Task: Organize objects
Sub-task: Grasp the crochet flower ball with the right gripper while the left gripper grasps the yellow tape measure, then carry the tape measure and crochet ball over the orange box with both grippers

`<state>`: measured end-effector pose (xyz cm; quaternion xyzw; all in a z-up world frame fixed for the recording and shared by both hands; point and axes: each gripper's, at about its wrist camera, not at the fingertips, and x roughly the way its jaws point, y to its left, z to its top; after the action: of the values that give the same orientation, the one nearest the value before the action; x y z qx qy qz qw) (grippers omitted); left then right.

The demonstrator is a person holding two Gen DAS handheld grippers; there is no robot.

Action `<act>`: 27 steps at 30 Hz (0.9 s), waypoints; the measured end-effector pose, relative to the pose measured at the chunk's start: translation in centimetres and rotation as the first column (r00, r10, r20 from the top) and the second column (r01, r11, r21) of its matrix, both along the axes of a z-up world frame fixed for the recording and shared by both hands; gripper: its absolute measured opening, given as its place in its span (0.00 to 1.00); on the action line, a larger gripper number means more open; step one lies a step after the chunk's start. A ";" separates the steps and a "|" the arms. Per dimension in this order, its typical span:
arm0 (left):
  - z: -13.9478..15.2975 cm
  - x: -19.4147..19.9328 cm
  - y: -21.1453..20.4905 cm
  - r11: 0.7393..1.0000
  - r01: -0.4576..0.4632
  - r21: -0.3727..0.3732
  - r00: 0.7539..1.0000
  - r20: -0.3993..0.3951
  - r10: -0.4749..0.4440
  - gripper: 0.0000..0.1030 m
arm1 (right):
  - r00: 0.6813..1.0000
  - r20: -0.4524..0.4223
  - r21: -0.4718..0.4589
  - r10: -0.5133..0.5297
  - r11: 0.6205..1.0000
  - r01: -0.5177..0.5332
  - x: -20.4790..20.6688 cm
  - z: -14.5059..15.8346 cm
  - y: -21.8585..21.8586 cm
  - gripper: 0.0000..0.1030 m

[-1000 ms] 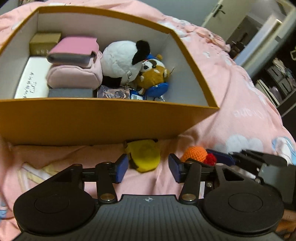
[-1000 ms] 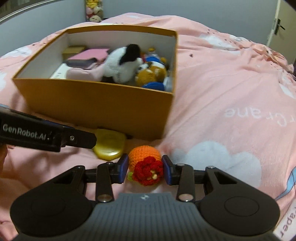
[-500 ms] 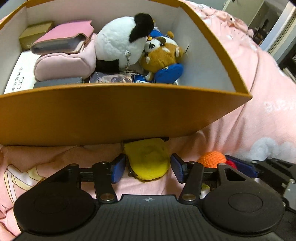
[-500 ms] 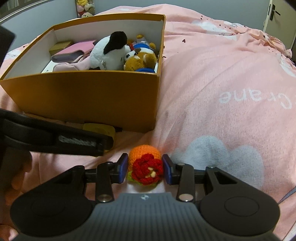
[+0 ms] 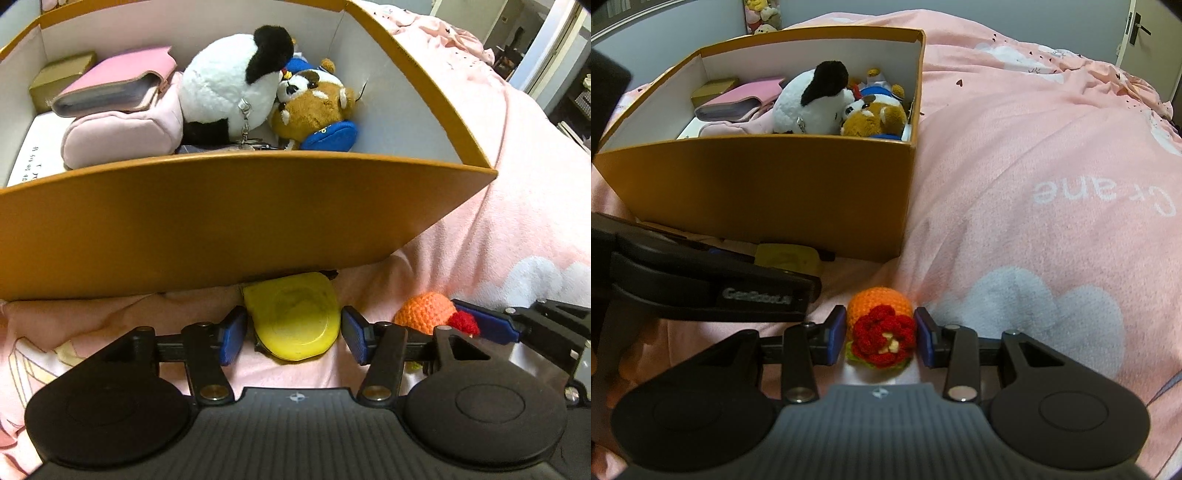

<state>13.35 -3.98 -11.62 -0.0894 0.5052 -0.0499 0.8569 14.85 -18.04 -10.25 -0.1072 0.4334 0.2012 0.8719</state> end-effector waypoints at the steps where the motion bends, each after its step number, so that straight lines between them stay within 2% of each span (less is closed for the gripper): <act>1: 0.2 -0.3 0.3 1.000 0.002 -0.005 1.000 0.003 -0.002 0.62 | 1.000 0.001 0.003 0.000 1.000 0.000 0.0 0.1 0.0 0.40; 7: 1.3 -2.4 2.1 0.999 0.016 -0.036 1.000 0.026 -0.015 0.62 | 1.000 0.014 0.012 0.000 1.000 -0.001 -0.4 0.6 -0.1 0.40; 14: 3.9 -3.6 2.3 0.996 0.035 -0.078 0.998 0.061 -0.031 0.62 | 0.999 0.045 0.027 0.012 1.000 -0.013 -1.5 2.2 -0.4 0.40; 19: 6.1 -4.9 2.9 0.993 0.053 -0.109 0.993 0.114 -0.041 0.62 | 0.996 0.075 0.047 0.045 0.998 -0.049 -2.7 4.3 -0.6 0.40; 27: 10.6 -5.9 3.6 0.982 0.070 -0.176 0.972 0.235 -0.027 0.62 | 0.976 0.194 0.069 0.099 0.991 -0.114 -4.0 9.3 -0.8 0.40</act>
<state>7.45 -0.37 -1.06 -0.1489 0.3973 -0.1272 0.8965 10.82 -18.80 -0.94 -0.1139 0.3335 0.2537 0.9008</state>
